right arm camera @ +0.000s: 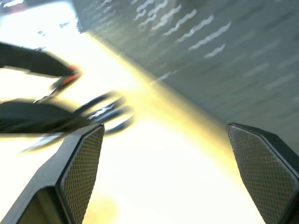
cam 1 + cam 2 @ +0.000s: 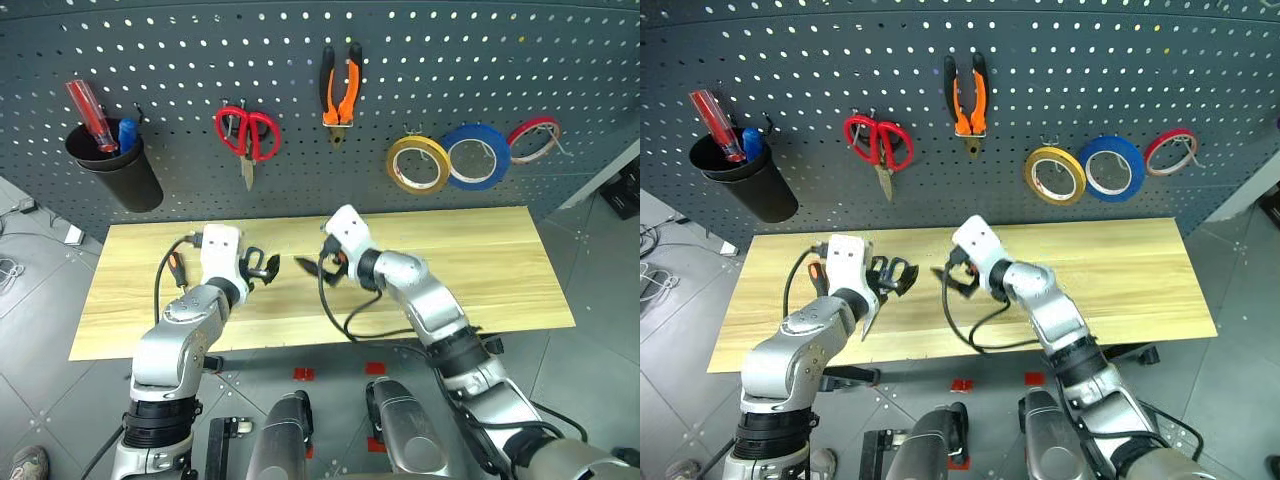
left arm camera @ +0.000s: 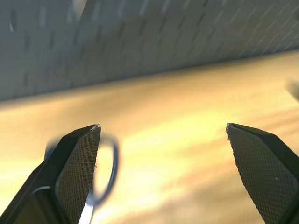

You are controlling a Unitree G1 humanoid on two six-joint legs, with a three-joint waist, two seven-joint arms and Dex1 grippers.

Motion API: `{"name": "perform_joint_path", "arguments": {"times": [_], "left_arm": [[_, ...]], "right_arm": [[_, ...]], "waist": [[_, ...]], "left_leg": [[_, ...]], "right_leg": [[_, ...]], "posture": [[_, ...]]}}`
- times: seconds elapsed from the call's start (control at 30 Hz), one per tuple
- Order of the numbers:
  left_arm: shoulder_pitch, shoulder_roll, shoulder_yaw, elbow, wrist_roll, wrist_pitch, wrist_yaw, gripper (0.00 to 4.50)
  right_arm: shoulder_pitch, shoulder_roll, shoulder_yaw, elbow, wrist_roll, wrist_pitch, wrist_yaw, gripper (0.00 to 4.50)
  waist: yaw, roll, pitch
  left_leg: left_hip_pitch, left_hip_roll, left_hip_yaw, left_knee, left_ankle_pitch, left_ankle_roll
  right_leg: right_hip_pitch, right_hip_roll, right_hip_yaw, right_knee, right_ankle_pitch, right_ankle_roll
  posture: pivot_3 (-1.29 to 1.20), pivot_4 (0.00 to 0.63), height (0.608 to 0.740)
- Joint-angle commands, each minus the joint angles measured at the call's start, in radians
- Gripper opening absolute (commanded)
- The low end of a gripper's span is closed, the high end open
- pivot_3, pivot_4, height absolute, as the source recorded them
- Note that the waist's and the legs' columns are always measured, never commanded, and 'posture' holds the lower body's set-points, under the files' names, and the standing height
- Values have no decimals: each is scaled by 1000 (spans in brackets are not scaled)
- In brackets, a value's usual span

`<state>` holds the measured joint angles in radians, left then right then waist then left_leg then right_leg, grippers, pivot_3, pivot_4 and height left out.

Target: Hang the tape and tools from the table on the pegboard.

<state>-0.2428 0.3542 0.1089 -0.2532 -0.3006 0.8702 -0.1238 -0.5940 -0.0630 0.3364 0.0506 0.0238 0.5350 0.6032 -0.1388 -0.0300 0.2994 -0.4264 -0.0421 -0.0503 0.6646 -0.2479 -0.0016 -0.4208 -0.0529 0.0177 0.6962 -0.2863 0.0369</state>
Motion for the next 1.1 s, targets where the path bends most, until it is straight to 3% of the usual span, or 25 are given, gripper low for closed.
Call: {"name": "perform_joint_path", "arguments": {"times": [0.03, 0.23, 0.57, 0.67, 1.0, 1.1], "left_arm": [[-7, 19, 8, 31, 37, 32, 17, 4500], [-40, 24, 49, 182, 62, 42, 32, 4500], [-138, 39, 30, 467, 118, -62, -10, 4500], [-164, 48, 23, 532, 124, -77, -41, 3963], [-150, 75, 30, 596, 117, -131, -125, 929], [-108, 58, 51, 505, 64, -169, -189, 592]], "right_arm": [[12, -19, 30, -215, 52, 146, 43, 4460], [31, -52, 61, -362, 100, 281, 40, 4460], [15, -53, 83, -390, 126, 324, 15, 4460], [-2, -53, 80, -398, 136, 335, 12, 4500], [-59, -92, 73, -418, 142, 375, 8, 4500], [-52, -113, 64, -431, 142, 379, 4, 4500]], "waist": [[0, 0, 0], [0, -1, 0], [-1, -1, 1], [-1, -2, 1], [-3, -2, 1], [-5, -2, 1]], "left_leg": [[0, 0, -1, 0, 0, 0], [0, 0, -1, 0, 0, 0], [0, 0, -1, 0, 0, 0], [0, 0, -1, 0, 0, 0], [0, 0, -1, -1, 0, 0], [0, 0, -1, -1, 0, 0]], "right_leg": [[0, 0, 0, 0, 0, 0], [0, 0, -1, -1, 0, 0], [0, -1, -1, -1, 0, 0], [0, -1, -1, -1, 0, 0], [0, -1, -1, -2, 0, 0], [0, -1, -1, -3, 0, 0]], "posture": [[-228, 316, 740], [-250, 323, 740], [-258, 323, 740], [-262, 322, 740], [-276, 312, 740], [-283, 313, 740]]}}
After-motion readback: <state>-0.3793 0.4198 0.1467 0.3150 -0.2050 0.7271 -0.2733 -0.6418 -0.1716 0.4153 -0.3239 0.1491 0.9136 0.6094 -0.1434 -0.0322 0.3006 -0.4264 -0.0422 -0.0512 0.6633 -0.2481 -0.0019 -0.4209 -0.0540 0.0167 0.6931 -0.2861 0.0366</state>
